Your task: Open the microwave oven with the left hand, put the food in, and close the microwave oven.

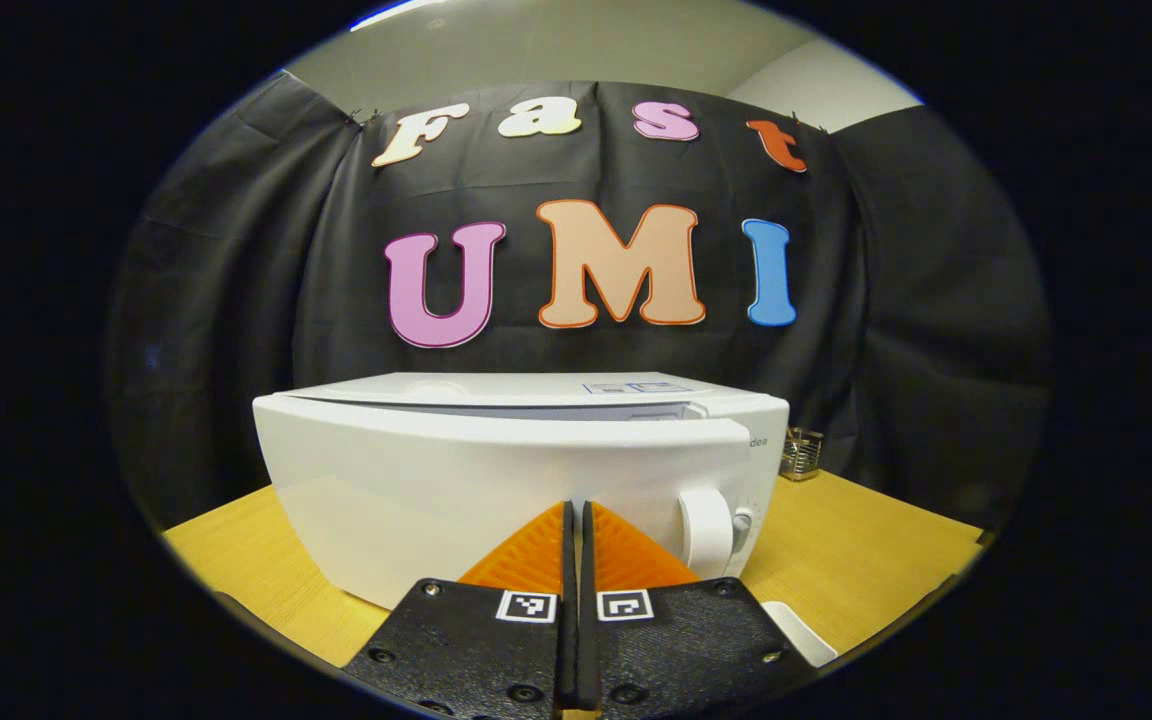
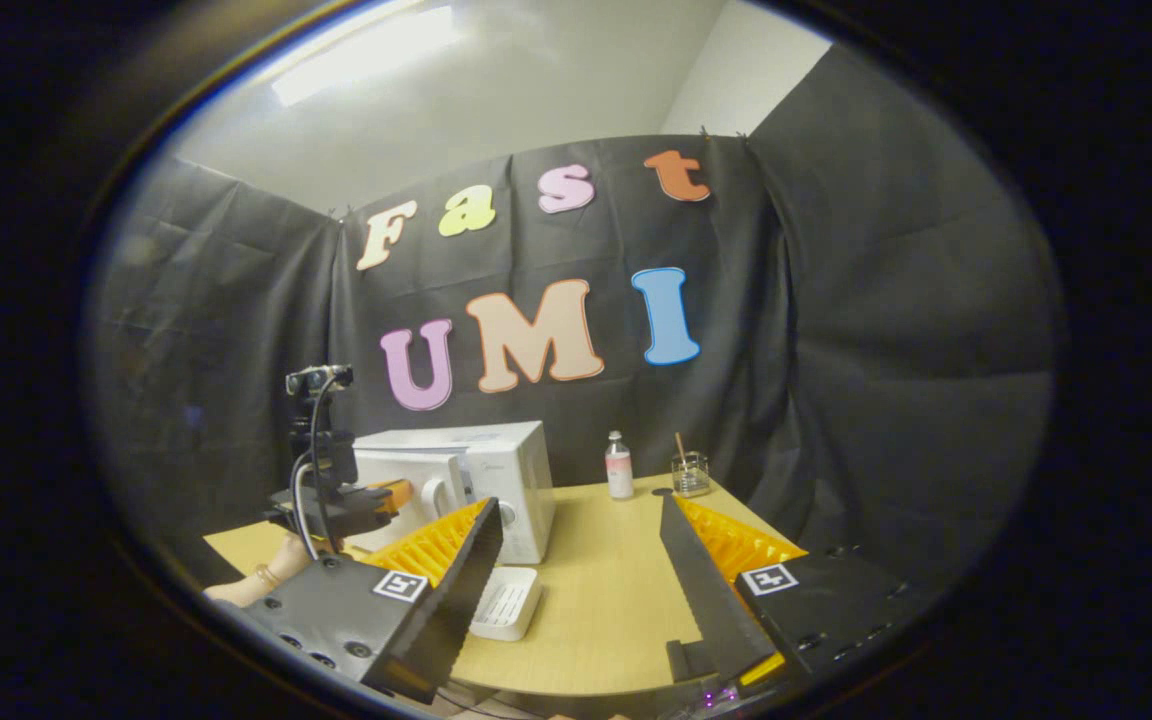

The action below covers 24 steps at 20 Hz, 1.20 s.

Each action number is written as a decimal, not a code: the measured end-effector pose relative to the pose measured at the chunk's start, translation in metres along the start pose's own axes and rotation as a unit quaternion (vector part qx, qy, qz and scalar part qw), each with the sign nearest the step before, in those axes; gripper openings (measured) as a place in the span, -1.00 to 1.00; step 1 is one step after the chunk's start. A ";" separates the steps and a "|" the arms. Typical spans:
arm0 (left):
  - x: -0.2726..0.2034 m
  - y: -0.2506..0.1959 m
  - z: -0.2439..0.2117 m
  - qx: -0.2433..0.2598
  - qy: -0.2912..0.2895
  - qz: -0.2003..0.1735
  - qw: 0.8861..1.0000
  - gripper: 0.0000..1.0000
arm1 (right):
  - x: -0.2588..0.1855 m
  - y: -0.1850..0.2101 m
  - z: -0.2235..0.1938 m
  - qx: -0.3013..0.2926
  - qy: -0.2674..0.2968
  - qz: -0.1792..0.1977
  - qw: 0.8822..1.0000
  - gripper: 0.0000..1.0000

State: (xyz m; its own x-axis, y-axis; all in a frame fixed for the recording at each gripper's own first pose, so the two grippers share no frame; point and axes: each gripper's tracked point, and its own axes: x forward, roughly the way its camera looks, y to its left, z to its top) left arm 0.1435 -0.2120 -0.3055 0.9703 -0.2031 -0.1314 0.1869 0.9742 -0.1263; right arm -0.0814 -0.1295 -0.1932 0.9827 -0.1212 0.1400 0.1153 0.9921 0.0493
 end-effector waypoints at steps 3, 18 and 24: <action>0.014 0.002 0.001 0.025 0.001 0.011 1.000 -0.99 | -0.004 -0.010 0.008 0.008 -0.012 -0.006 1.000 0.82; 0.025 0.002 0.001 0.036 0.004 0.018 0.999 -0.99 | 0.007 -0.014 -0.007 0.014 0.009 -0.006 1.000 0.82; 0.025 0.004 0.002 0.039 0.006 0.024 0.999 -0.99 | 0.010 -0.007 -0.011 0.011 0.016 -0.002 1.000 0.82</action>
State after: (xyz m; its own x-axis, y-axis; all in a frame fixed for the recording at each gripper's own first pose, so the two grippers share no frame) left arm 0.1691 -0.2130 -0.3073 0.9765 -0.1568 -0.1478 0.1521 0.9875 -0.0422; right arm -0.0711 -0.1371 -0.2034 0.9864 -0.1239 0.1079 0.1166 0.9906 0.0712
